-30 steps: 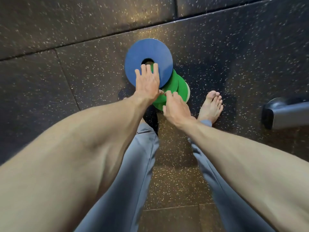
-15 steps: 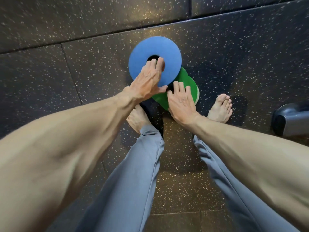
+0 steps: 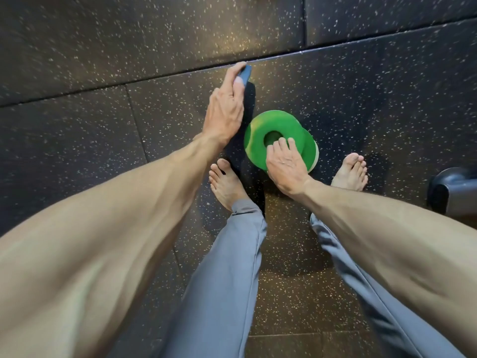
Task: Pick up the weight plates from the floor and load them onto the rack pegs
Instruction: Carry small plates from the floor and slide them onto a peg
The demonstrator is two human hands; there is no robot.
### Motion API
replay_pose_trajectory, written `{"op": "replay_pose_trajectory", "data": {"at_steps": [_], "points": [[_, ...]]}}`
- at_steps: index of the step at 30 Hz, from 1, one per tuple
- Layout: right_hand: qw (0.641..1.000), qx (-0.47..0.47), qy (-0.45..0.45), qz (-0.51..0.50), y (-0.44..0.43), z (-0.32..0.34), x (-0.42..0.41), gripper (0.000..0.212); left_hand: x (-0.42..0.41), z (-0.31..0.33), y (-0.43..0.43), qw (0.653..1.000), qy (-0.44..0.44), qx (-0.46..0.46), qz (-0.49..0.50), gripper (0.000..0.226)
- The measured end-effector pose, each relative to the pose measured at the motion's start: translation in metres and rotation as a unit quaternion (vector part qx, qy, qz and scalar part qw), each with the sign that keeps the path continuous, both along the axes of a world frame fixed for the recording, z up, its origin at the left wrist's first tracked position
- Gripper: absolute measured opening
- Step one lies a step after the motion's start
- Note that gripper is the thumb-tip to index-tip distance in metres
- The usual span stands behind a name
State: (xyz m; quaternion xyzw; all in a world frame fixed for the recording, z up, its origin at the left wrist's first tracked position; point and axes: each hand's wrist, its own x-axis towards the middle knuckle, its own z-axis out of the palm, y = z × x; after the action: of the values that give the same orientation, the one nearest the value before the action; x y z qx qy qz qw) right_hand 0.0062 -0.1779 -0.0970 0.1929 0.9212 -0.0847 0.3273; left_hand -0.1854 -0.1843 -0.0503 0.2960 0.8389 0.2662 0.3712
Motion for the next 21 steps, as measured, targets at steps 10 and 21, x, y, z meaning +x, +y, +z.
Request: {"op": "replay_pose_trajectory", "data": {"at_steps": [10, 21], "points": [[0.987, -0.055, 0.083, -0.123, 0.025, 0.039, -0.029, 0.062, -0.007, 0.027, -0.018, 0.992, -0.014, -0.114, 0.044, 0.051], [0.967, -0.138, 0.064, -0.203, 0.08, 0.214, -0.013, 0.069, 0.019, 0.187, 0.036, 0.988, -0.022, -0.115, -0.104, 0.053]]}}
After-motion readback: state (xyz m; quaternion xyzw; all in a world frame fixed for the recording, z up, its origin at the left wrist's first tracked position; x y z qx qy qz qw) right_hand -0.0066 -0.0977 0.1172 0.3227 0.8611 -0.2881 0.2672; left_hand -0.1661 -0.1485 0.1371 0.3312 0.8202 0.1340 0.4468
